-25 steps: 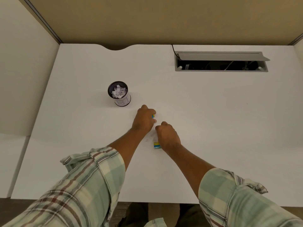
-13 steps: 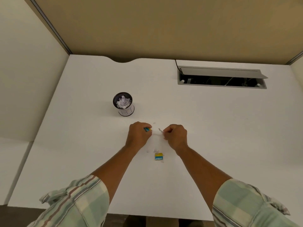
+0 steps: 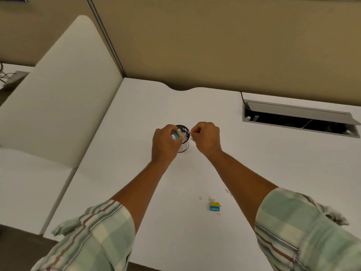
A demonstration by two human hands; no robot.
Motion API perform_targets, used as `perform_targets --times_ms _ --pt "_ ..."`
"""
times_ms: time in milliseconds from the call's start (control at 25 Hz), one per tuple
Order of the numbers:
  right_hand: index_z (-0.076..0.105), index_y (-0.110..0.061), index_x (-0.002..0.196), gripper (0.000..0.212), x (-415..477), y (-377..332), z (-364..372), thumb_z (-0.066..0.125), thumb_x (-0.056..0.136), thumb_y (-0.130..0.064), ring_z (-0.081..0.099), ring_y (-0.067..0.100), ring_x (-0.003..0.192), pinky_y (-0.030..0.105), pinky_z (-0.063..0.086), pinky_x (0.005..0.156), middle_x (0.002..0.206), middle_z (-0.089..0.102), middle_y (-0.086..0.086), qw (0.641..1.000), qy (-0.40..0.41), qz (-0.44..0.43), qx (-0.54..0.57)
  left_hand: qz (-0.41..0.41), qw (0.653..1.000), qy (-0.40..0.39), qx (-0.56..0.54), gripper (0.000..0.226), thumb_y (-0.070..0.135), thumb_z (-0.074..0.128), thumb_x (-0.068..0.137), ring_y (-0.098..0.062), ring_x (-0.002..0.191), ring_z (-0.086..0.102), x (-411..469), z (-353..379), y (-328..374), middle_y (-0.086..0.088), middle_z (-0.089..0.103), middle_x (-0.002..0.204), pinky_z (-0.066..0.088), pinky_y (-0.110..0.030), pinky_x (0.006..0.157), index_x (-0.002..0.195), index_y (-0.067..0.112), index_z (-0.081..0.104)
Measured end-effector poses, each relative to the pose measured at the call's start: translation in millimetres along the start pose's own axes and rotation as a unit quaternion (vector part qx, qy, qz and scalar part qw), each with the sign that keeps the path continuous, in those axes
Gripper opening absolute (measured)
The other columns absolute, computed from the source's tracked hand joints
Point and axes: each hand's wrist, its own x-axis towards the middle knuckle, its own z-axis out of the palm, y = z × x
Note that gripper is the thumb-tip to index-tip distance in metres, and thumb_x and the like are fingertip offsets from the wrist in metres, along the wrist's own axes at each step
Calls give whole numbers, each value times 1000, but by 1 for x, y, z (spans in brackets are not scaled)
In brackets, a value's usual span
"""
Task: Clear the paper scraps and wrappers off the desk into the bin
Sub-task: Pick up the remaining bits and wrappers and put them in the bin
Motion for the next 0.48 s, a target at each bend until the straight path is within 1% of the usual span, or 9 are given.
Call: perform_targets --times_ms 80,160,240,280,360,400,480 --pt "76 -8 80 20 13 -13 11 60 82 5 69 17 72 24 56 63 82 75 3 998 -11 -23 -54 2 999 2 43 32 25 81 82 -21 102 61 11 0 -6 -3 73 103 54 -28 77 112 21 72" --pt "74 -8 83 23 22 -20 22 57 81 8 69 19 75 29 57 64 84 73 6 992 -31 -47 -112 17 994 -4 107 26 32 77 85 -23 100 60 19 3 -11 -1 75 98 51 -33 81 110 22 74" --pt "72 -5 84 21 29 -23 33 56 79 8 67 23 77 35 57 67 85 71 8 979 -71 -73 -179 26 990 -20 137 18 34 72 88 -25 98 60 25 5 -18 -1 76 92 47 -36 82 102 23 75" --pt "71 -3 85 18 31 -23 38 56 80 6 66 24 77 36 55 66 84 70 9 971 -92 -82 -207 29 990 -27 139 14 34 70 89 -27 96 60 27 5 -22 0 76 87 48 -38 81 96 23 75" --pt "68 -2 84 11 34 -26 44 57 83 2 61 23 74 33 48 61 80 64 8 958 -128 -94 -241 35 990 -38 133 11 32 69 89 -28 91 61 28 6 -29 1 76 82 51 -41 77 89 22 75" --pt "66 -4 84 8 35 -28 46 58 85 -1 58 22 72 31 45 61 80 62 7 952 -141 -101 -251 38 990 -39 127 12 32 69 90 -28 90 63 27 6 -31 1 77 83 54 -43 77 90 22 76" --pt "66 -4 89 7 37 -31 45 60 88 -6 57 21 72 31 47 62 81 63 6 944 -158 -113 -266 41 994 -38 96 13 33 71 89 -27 88 65 26 5 -35 1 78 86 57 -45 76 96 23 78"
